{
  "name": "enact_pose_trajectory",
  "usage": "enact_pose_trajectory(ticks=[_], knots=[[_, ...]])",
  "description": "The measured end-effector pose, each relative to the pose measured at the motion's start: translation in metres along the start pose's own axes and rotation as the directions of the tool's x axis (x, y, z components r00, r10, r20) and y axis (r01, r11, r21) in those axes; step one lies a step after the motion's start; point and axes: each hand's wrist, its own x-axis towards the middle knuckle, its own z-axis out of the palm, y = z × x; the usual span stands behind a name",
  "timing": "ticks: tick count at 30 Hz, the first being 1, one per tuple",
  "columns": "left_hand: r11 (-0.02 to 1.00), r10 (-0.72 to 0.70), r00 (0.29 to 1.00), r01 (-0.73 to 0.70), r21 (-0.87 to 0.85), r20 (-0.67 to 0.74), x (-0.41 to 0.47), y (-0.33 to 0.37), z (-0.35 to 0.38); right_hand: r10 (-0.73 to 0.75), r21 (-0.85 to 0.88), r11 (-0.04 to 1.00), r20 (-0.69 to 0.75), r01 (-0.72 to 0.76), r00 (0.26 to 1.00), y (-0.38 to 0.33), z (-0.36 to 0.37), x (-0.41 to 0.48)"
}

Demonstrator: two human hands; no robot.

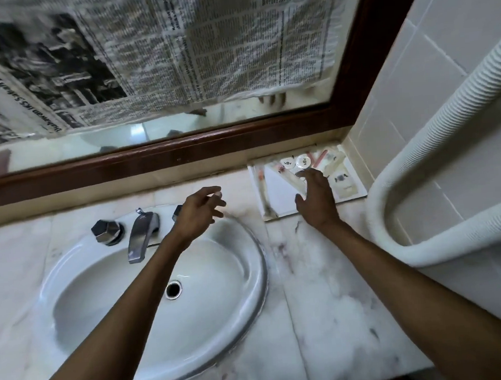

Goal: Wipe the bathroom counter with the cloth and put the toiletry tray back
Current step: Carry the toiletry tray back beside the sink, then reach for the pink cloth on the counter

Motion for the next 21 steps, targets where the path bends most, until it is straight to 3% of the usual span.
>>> enact_pose_trajectory(ticks=[3, 9, 14, 21], knots=[[0.998, 0.067, 0.994, -0.066, 0.022, -0.088, -0.037, -0.013, -0.046, -0.099, 0.123, 0.988, 0.045, 0.093, 0.994, -0.075, 0.027, -0.005], [0.987, 0.113, 0.972, -0.087, 0.133, -0.207, -0.113, -0.059, -0.158, -0.244, 0.208, 0.954, 0.118, 0.216, 0.963, -0.207, 0.098, -0.039], [0.992, 0.061, 0.950, -0.025, 0.121, -0.306, -0.180, -0.126, -0.254, -0.269, 0.284, 0.936, 0.191, 0.209, 0.944, -0.296, 0.171, -0.094], [0.994, -0.046, 0.906, 0.085, 0.074, -0.422, -0.248, -0.216, -0.361, -0.379, 0.321, 0.908, 0.347, 0.270, 0.858, -0.408, 0.259, -0.163]])
